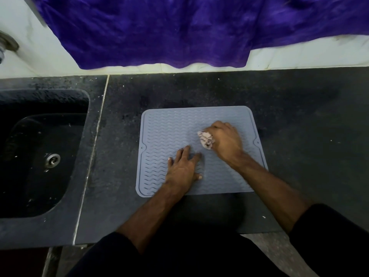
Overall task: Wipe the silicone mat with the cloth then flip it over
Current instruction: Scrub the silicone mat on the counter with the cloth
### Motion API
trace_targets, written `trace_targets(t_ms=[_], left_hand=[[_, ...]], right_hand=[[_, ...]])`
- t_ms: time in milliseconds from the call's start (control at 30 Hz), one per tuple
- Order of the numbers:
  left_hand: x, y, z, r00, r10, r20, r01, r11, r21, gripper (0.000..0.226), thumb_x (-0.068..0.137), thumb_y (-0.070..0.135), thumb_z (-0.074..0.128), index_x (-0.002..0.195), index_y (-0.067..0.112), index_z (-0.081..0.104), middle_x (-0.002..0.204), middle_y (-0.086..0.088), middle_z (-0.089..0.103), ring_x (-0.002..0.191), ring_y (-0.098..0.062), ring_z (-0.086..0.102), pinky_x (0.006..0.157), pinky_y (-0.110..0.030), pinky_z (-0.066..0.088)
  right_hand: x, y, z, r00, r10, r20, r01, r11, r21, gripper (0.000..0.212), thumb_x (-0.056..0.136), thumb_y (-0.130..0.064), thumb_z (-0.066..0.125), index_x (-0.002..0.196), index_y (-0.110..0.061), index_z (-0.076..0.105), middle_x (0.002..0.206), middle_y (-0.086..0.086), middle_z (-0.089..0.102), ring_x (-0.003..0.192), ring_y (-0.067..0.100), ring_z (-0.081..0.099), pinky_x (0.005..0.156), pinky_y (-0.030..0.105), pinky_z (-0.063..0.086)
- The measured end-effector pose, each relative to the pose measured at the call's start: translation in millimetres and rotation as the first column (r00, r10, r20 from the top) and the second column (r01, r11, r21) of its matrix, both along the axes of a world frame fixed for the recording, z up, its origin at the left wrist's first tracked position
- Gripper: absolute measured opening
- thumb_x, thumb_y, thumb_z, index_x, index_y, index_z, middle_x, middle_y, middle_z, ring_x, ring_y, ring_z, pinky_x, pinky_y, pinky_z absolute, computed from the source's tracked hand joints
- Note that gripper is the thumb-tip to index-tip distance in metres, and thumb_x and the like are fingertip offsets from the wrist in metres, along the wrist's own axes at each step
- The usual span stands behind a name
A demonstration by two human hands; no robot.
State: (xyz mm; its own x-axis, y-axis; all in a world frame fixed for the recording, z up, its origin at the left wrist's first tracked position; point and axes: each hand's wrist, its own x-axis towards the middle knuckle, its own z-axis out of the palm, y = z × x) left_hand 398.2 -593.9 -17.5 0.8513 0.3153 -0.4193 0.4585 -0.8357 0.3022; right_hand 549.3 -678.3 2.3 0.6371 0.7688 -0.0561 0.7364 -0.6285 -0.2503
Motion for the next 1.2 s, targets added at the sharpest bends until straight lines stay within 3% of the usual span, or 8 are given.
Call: trace_targets(t_ms=[133,333,567,733,867,1100,1200], left_hand=[[0,-2,1,1.0,0.012,-0.005,-0.012,1.0,0.0,0.081,0.087,0.04,0.065,0.152,0.035,0.018,0.162,-0.005,-0.003,0.148,-0.027,-0.003,0.118,-0.056,0.007],[-3,1,5,0.999,-0.017,-0.028,0.016,0.999,-0.034,0.08,0.09,0.042,0.06,0.153,0.035,0.012,0.161,-0.002,-0.011,0.148,-0.027,-0.009,0.118,-0.056,0.004],[-26,8,7,0.998,0.006,-0.069,-0.01,0.999,-0.052,0.086,0.089,0.045,0.06,0.152,0.039,0.001,0.159,-0.001,-0.023,0.145,-0.033,-0.018,0.116,-0.061,0.001],[-25,8,9,0.995,0.006,-0.1,-0.01,0.999,-0.046,0.088,0.088,0.045,0.061,0.152,0.039,0.001,0.159,-0.002,-0.021,0.145,-0.035,-0.017,0.115,-0.063,0.004],[-24,7,9,0.994,0.028,-0.104,-0.031,0.999,-0.019,0.089,0.088,0.045,0.062,0.153,0.035,0.002,0.161,-0.003,-0.017,0.146,-0.035,-0.015,0.116,-0.062,0.006],[-27,10,10,0.995,-0.007,-0.099,0.005,1.0,-0.019,0.087,0.089,0.047,0.059,0.153,0.038,0.0,0.16,-0.002,-0.02,0.146,-0.035,-0.016,0.116,-0.062,0.006],[-25,9,12,0.993,-0.003,-0.115,0.0,1.0,-0.026,0.088,0.089,0.046,0.06,0.152,0.039,0.001,0.16,-0.002,-0.02,0.146,-0.036,-0.017,0.116,-0.062,0.005]], right_hand=[[-18,17,-10,0.995,0.104,0.011,-0.102,0.988,-0.113,0.034,0.09,-0.036,0.057,0.122,-0.026,0.061,0.124,0.001,0.053,0.113,0.025,0.045,0.097,0.039,0.038],[11,-27,-10,0.996,-0.059,0.074,0.072,0.979,-0.192,0.038,0.087,-0.033,0.062,0.125,-0.027,0.06,0.124,0.002,0.051,0.111,0.025,0.047,0.097,0.041,0.039],[11,-23,-6,0.993,-0.084,0.081,0.097,0.98,-0.174,0.037,0.083,-0.025,0.07,0.119,-0.022,0.063,0.118,0.005,0.055,0.107,0.027,0.05,0.092,0.041,0.04],[-13,14,-2,0.999,0.05,-0.02,-0.051,0.999,-0.013,0.037,0.081,-0.025,0.068,0.118,-0.025,0.065,0.114,0.004,0.057,0.107,0.028,0.05,0.093,0.041,0.041],[-41,41,-10,0.981,0.194,0.009,-0.192,0.977,-0.091,0.035,0.088,-0.036,0.059,0.122,-0.027,0.061,0.12,0.002,0.053,0.113,0.025,0.046,0.096,0.037,0.036],[-9,-3,-6,0.998,-0.006,0.058,0.016,0.985,-0.174,0.033,0.086,-0.029,0.063,0.119,-0.025,0.064,0.116,0.006,0.055,0.108,0.027,0.05,0.096,0.04,0.041],[-12,5,-3,1.0,0.008,-0.001,-0.008,0.994,-0.108,0.034,0.085,-0.025,0.065,0.119,-0.023,0.065,0.114,0.007,0.056,0.106,0.028,0.051,0.094,0.041,0.041]])
